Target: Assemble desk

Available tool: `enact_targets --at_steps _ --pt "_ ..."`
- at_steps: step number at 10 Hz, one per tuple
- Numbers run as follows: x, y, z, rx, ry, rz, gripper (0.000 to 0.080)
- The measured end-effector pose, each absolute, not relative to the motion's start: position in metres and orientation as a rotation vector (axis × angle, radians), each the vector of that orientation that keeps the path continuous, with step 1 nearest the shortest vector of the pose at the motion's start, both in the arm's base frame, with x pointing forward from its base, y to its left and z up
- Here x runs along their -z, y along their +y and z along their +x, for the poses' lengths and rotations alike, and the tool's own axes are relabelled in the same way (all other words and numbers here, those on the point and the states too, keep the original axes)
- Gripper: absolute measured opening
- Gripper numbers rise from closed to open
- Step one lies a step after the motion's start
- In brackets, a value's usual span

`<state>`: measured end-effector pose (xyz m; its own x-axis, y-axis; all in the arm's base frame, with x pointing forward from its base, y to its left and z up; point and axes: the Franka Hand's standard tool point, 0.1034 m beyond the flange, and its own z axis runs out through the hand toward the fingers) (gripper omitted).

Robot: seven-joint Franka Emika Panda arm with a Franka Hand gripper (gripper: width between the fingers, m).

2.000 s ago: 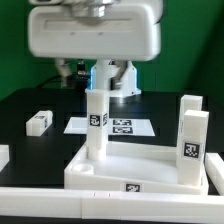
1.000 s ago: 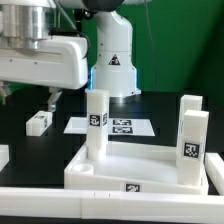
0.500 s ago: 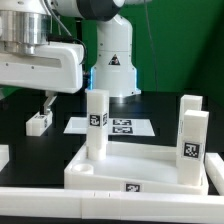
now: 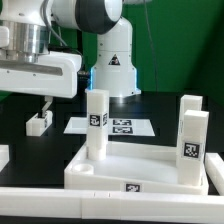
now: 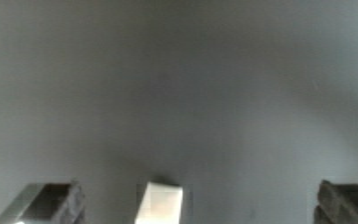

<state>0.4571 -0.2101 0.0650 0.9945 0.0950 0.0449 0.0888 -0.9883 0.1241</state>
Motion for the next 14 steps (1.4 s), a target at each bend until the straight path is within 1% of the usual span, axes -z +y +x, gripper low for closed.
enact_targets --at_steps 3,4,5,8,10,12,14 --pt "-0.063 -0.207 0.457 -0.054 0.104 3.030 0.0648" --pt "-0.059 -0.195 0.454 0.089 0.068 3.078 0.0648" --pt "-0.058 -0.193 0.454 0.177 0.065 3.095 0.0648" --pt "-0.047 -0.199 0.440 0.499 0.013 3.099 0.0648" --pt "-0.045 -0.197 0.441 0.639 0.011 3.101 0.0648" --pt "-0.042 -0.195 0.436 0.846 0.011 3.077 0.0648" --pt "-0.034 -0.208 0.421 0.997 -0.031 2.994 0.0648"
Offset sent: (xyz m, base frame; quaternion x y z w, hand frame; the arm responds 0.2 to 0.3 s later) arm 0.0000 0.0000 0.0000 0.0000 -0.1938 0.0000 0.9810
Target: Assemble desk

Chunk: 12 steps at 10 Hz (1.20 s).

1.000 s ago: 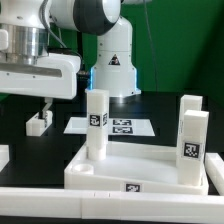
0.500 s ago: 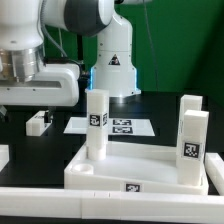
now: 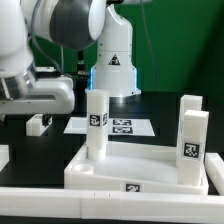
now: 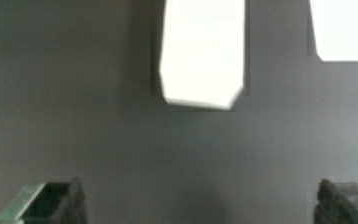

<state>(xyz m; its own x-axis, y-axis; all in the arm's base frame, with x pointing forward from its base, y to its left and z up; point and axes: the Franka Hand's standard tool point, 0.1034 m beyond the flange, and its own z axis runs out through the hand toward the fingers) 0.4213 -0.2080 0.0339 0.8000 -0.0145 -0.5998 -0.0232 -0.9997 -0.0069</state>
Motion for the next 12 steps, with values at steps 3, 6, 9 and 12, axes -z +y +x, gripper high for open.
enact_targets --at_steps 3,6,9,12 --pt "-0.028 -0.204 0.408 -1.277 0.089 -2.843 0.0648" --pt "-0.024 -0.202 0.399 -1.512 0.103 -2.720 0.0648" --pt "-0.008 -0.207 0.382 -1.598 0.118 -2.695 0.0648" --pt "-0.005 -0.205 0.371 -1.621 0.123 -2.672 0.0648"
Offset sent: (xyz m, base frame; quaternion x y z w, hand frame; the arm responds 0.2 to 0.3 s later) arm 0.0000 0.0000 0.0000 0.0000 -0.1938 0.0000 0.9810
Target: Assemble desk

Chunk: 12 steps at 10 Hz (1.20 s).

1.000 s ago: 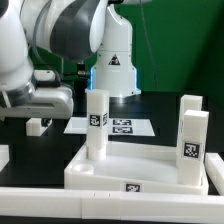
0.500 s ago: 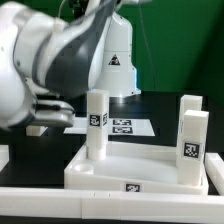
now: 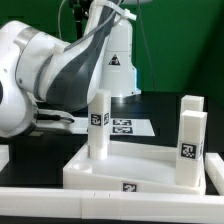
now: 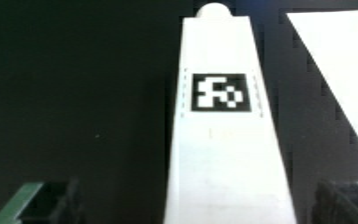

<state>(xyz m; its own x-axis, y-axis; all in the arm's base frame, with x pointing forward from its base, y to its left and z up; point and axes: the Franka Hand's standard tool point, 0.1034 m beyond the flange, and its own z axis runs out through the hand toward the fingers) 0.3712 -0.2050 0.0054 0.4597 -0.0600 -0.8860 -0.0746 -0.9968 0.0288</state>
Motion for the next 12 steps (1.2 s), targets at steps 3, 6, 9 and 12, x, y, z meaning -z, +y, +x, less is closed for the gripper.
enact_targets --at_steps 3,6,9,12 --pt "-0.004 -0.203 0.369 -1.623 0.117 -2.672 0.0526" --pt "-0.004 -0.203 0.370 -1.621 0.117 -2.673 0.0288" --pt "-0.007 -0.202 0.376 -1.605 0.088 -2.684 0.0288" --pt "-0.049 -0.185 0.410 -1.490 -0.006 -2.726 0.0288"
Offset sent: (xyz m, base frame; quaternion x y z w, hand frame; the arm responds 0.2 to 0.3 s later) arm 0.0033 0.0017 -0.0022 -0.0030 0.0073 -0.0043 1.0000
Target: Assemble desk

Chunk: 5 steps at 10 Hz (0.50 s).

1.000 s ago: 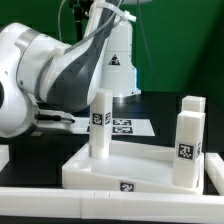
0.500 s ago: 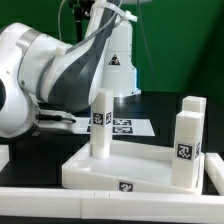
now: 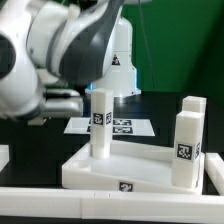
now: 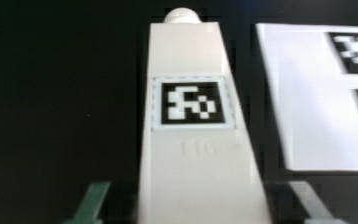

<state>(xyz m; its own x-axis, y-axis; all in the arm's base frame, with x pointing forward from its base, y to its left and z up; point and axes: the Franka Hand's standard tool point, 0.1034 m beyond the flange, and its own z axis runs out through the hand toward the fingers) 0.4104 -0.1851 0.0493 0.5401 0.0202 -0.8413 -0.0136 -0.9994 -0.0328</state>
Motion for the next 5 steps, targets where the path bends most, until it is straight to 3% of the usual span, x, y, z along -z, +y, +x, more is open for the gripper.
enact_targets --at_steps 2,5 --pt "-0.077 -0.180 0.430 -1.423 -0.063 -2.739 0.0288" --pt "-0.073 -0.183 0.431 -1.398 -0.059 -2.759 0.0290"
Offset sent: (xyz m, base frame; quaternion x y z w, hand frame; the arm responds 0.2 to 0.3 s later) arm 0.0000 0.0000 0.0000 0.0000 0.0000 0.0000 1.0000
